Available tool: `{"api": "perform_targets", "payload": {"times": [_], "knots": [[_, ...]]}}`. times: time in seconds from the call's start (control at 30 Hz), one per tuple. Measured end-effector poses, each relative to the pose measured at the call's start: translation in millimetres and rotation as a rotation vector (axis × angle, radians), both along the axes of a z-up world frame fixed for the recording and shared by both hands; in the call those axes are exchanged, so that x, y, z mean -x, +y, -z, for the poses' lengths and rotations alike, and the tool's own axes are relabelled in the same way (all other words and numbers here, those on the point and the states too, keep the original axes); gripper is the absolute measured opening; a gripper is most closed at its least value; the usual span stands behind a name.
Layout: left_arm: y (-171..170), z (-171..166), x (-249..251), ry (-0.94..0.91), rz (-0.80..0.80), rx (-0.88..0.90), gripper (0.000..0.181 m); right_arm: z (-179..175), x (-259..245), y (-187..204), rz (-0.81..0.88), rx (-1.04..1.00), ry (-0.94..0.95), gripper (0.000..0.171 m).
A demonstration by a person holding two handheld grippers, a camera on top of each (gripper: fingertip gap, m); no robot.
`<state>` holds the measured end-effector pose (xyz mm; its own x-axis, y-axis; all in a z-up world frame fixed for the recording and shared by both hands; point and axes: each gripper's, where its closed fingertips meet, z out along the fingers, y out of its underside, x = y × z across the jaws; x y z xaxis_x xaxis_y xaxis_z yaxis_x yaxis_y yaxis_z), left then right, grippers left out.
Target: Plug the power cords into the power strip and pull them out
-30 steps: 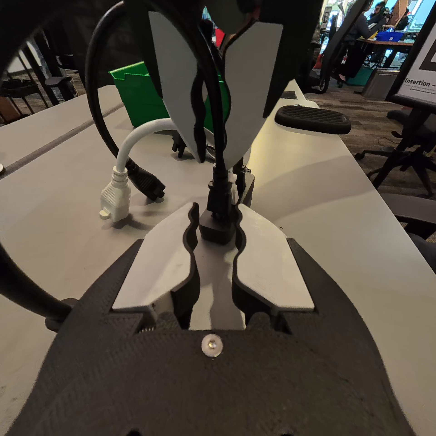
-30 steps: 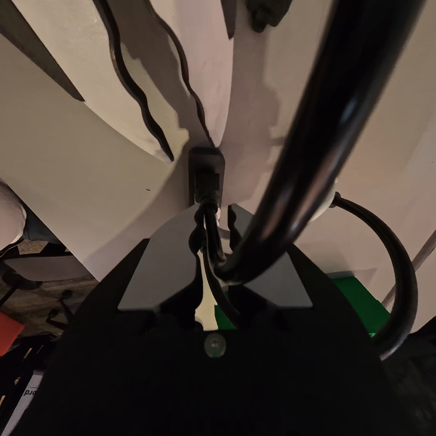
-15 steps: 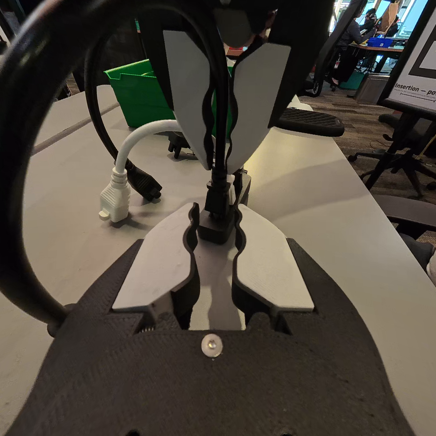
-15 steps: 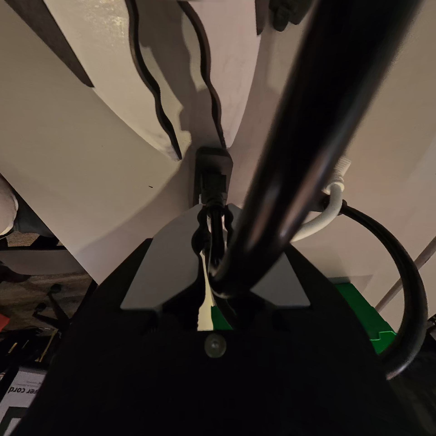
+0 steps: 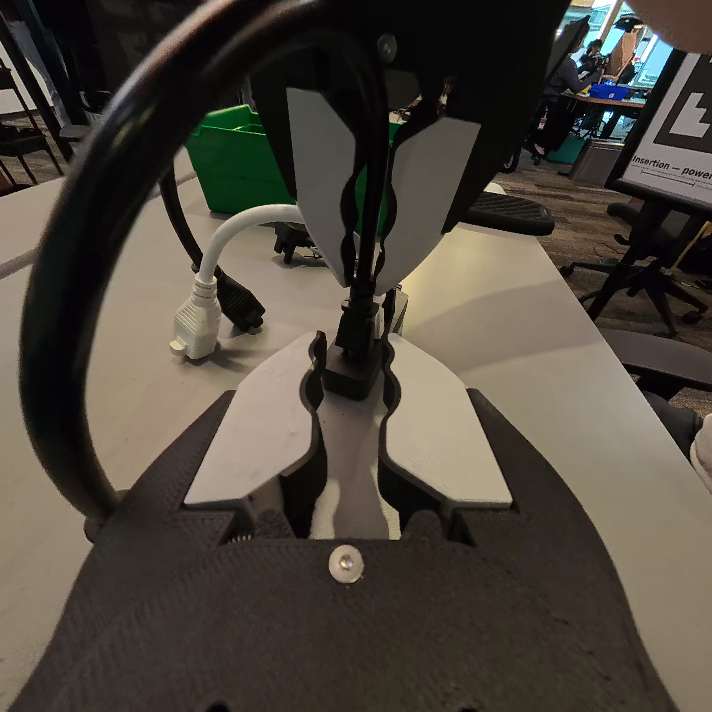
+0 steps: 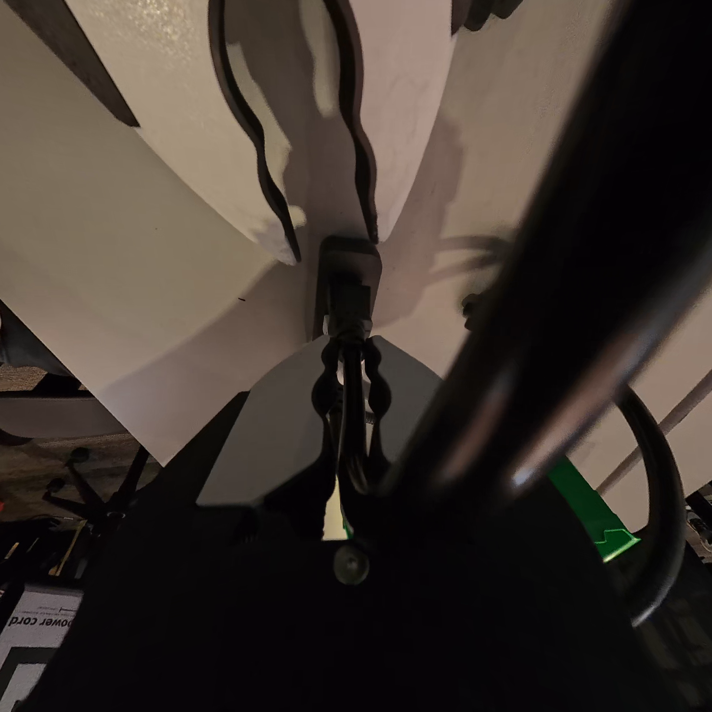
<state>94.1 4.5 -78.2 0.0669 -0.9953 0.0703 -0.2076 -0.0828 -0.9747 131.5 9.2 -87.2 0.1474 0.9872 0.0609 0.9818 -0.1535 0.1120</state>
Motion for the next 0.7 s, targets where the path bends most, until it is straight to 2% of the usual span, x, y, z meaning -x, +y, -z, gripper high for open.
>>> {"api": "perform_targets", "payload": {"times": [0.03, 0.43, 0.7], "knots": [[-0.3, 0.5, -0.3, 0.004, 0.002, -0.001, 0.026, 0.3, 0.5, 0.1, -0.010, -0.001, 0.009, 0.014], [2.1, -3.8, 2.6, -0.032, -0.001, 0.029, 0.025, 7.0, 3.7, 0.1, 0.000, -0.041, 0.085, 0.014], [3.5, -7.5, 5.1, -0.066, 0.007, 0.080, 0.025, 8.6, 5.0, 3.3, -0.014, -0.023, 0.056, 0.012]]}}
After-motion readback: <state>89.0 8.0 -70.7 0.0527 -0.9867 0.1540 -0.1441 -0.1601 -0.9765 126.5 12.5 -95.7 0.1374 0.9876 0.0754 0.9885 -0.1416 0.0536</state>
